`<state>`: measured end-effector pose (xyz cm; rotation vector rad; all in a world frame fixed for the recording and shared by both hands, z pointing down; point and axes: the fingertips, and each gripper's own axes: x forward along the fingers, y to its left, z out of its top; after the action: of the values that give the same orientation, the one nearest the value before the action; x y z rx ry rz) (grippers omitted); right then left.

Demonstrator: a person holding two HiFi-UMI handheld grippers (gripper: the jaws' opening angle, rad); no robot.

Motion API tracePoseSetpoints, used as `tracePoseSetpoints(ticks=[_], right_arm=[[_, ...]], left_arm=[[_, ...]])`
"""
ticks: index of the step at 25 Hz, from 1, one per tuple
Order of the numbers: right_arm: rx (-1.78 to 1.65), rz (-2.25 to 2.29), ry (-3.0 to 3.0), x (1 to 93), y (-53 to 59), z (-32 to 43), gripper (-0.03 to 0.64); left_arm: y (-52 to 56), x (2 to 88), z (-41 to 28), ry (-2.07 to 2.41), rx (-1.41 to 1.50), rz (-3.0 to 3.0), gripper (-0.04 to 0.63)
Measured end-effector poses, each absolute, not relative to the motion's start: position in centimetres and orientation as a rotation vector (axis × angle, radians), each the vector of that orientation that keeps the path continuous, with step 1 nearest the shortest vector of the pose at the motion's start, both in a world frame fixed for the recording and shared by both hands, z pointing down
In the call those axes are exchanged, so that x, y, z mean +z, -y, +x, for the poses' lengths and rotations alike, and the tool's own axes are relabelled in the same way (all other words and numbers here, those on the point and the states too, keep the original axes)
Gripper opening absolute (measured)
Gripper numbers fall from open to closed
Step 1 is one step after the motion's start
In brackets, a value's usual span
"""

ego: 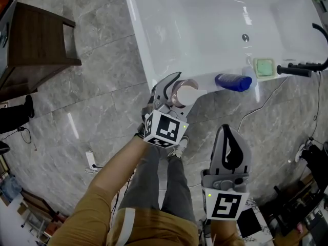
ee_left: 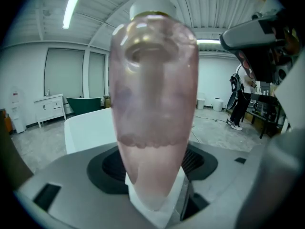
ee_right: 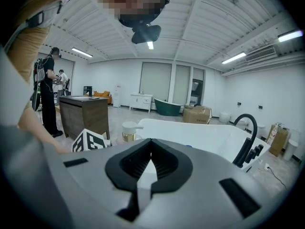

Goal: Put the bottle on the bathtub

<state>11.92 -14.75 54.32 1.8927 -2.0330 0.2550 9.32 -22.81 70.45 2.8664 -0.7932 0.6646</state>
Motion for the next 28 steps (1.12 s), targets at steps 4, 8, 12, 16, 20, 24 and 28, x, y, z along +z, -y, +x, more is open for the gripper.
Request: tracePoseSetpoints(ticks=[4,8,12,16,20,24,28], right_arm=[[0.251,1.894,2.028,54.2,14.3,12.2,0.005],[0.244,1.895,2.029,53.8,14.0,12.4,0.005],[0.214,1.899,2.037,52.7,13.9,12.5,0.005],[0.204,1.901,2.042,51.7,13.3,12.5,0.005],[0.175,1.909,2.042,50.0,12.4,13.1,0.005],[0.147,1.914,2.053,48.7,11.5,13.0,0.005],[0.127,1.908,2.058,47.8,10.5,12.9,0.005]], left_arm=[[22.7,69.9,9.4,0.805,0.639,2.867,0.304],[22.4,69.4,9.5,0.811,0.639,2.867,0.310],[22.4,69.0,9.3,0.828,0.644,2.864,0.310],[22.2,67.9,8.6,0.858,0.654,2.882,0.310],[21.5,67.0,8.6,0.882,0.660,2.876,0.310],[21.3,66.6,8.0,0.918,0.678,2.865,0.310],[20.8,66.3,7.7,0.937,0.681,2.855,0.333]])
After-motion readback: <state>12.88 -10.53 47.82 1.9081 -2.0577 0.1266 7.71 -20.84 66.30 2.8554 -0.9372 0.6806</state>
